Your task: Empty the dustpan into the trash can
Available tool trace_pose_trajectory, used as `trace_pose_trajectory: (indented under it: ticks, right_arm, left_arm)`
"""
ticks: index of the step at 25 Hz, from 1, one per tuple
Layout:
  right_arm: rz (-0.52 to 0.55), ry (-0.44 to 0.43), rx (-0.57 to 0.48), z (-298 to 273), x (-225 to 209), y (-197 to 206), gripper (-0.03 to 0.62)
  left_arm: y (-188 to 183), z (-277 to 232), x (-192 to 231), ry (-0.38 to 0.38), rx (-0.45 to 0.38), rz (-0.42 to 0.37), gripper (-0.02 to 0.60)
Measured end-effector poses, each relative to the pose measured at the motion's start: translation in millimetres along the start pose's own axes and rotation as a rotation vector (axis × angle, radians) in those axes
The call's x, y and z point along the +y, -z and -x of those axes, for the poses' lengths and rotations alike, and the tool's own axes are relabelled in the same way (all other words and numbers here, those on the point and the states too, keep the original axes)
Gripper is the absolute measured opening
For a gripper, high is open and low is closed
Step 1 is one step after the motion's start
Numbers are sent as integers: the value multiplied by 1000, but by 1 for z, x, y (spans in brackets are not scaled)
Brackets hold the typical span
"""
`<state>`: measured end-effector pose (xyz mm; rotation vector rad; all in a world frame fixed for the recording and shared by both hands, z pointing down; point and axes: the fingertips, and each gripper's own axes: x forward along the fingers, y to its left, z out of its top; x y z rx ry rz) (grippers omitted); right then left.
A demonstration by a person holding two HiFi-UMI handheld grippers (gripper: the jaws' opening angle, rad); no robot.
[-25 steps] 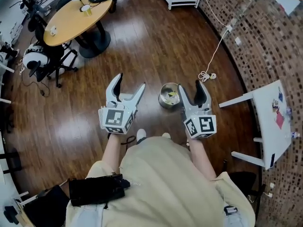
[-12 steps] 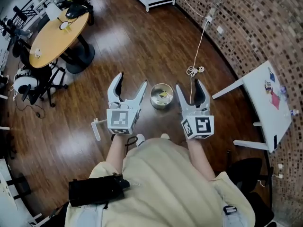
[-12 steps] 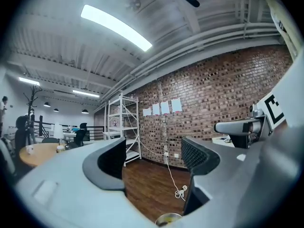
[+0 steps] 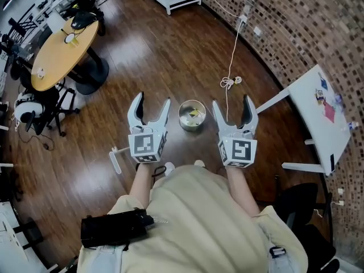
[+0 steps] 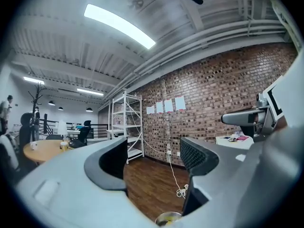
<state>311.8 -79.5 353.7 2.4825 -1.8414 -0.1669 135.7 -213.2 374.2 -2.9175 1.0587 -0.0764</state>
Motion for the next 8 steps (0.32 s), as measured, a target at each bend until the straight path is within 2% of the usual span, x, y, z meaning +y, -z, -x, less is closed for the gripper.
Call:
trace_pose_trajectory:
  ticks: [8]
  right_arm:
    - [6, -32, 13, 3, 8, 1, 393]
  left_arm:
    - [-3, 0, -11, 23, 3, 8, 339]
